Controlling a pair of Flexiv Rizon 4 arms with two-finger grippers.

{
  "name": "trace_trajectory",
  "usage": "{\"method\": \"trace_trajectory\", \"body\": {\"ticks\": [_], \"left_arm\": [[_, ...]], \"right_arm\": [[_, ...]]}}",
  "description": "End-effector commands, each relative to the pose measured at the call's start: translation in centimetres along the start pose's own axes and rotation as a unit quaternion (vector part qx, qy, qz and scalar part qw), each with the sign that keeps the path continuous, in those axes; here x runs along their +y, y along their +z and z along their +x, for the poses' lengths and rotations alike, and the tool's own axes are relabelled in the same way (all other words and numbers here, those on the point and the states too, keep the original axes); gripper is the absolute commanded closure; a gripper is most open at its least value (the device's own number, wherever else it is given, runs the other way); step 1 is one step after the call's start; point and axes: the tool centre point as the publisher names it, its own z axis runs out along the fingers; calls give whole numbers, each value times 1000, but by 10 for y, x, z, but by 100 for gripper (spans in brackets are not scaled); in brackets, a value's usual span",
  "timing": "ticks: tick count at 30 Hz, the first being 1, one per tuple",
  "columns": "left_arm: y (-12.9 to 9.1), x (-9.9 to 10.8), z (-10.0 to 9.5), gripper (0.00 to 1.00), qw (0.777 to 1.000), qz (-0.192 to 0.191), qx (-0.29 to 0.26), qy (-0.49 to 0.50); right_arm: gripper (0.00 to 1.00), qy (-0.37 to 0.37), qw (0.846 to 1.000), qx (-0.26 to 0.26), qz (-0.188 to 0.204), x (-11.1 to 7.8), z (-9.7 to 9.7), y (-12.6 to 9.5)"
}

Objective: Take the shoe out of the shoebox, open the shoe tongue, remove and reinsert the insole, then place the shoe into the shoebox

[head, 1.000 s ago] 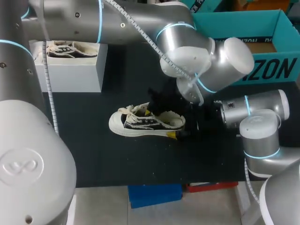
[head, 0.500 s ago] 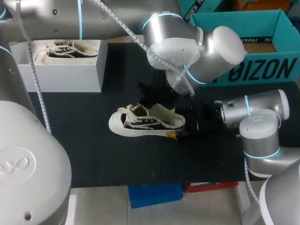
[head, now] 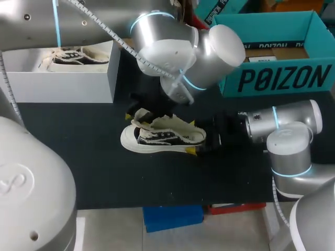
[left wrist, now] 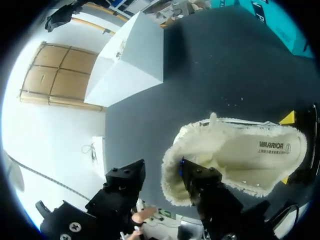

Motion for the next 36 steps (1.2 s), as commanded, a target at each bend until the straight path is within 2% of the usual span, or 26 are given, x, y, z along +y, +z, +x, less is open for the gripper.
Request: {"method": "trace_trajectory", "body": {"ticks": [1,5,18,24,30,33,36], "left_arm": [[10,2,-15,0,999,-3,33,-9],[20,4,-22,0,999,-10,34,-15],[54,7,-25,0,999,-33,23,-26],[66,7,-21,0,999,-30,-3,-30],[62,5,-22,0,999,-9,8,-30],[50,4,-27,0,999,10,36,-22],[29,1,-35,0,995,38,91,-4]], "right_arm": [[100,0,1000,-1,0,-2,0,1],[100,0,1000,-1,0,-2,0,1],[100,0,1000,-1,0,-2,0,1],[100,0,1000,-1,0,-2,0,1],[100,0,1000,-1,0,-2,0,1],[100,0,1000,-1,0,-2,0,1],[100,0,1000,-1,0,-2,0,1]]}}
